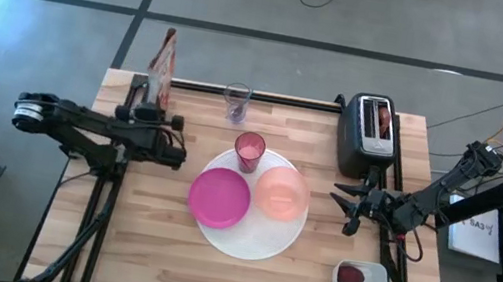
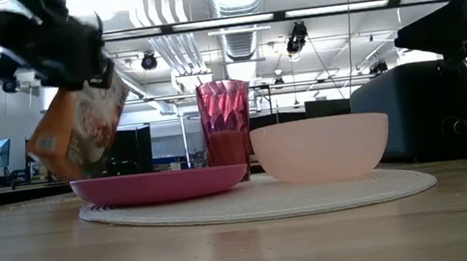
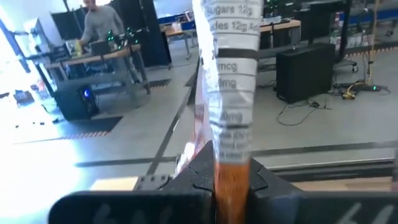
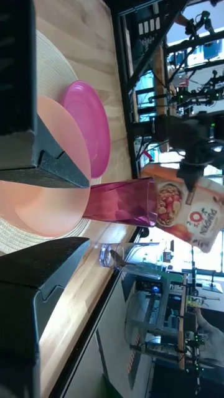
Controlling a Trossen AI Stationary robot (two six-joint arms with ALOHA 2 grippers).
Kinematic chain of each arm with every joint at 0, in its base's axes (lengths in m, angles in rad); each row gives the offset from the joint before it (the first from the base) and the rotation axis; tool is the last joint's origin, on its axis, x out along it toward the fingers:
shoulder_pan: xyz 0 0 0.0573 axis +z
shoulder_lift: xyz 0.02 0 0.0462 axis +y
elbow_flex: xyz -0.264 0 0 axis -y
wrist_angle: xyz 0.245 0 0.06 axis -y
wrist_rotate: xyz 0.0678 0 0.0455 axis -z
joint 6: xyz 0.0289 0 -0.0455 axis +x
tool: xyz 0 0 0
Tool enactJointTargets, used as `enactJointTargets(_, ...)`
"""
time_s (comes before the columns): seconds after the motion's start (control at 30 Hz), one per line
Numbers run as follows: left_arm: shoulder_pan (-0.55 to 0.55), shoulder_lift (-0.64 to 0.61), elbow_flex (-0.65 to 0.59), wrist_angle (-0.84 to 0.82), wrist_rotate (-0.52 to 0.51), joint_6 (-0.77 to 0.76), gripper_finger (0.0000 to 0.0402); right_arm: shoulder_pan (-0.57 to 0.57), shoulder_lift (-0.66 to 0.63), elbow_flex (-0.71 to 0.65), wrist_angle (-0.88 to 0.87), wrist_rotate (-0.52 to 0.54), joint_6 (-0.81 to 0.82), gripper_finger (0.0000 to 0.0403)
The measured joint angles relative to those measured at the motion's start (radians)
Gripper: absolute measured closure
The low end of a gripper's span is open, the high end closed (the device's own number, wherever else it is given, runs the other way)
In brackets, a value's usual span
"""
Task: Arrange a breakfast setting
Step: Pour the cereal from the cereal box into the orange bowl on the placemat
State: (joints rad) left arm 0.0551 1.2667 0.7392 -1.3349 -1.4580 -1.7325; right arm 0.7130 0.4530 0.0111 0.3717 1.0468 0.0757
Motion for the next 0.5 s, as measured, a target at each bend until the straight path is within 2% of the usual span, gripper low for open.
enactJointTargets(0.1, -0.004, -0.002, 0.079, 0.0, -0.021, 0.1, 0.0401, 0.0, 0.0, 0.0, 0.0, 0.0, 0.001, 0.0275)
enactJointTargets(0.27, -0.023, -0.005, 0.173, -0.011, -0.084, 0.176, 0.0401, 0.0, 0.0, 0.0, 0.0, 0.0, 0.001, 0.0275)
enactJointTargets(0.5, -0.04, -0.007, 0.232, -0.032, -0.099, 0.208, 0.0402, 0.0, 0.0, 0.0, 0.0, 0.0, 0.0, 0.0275)
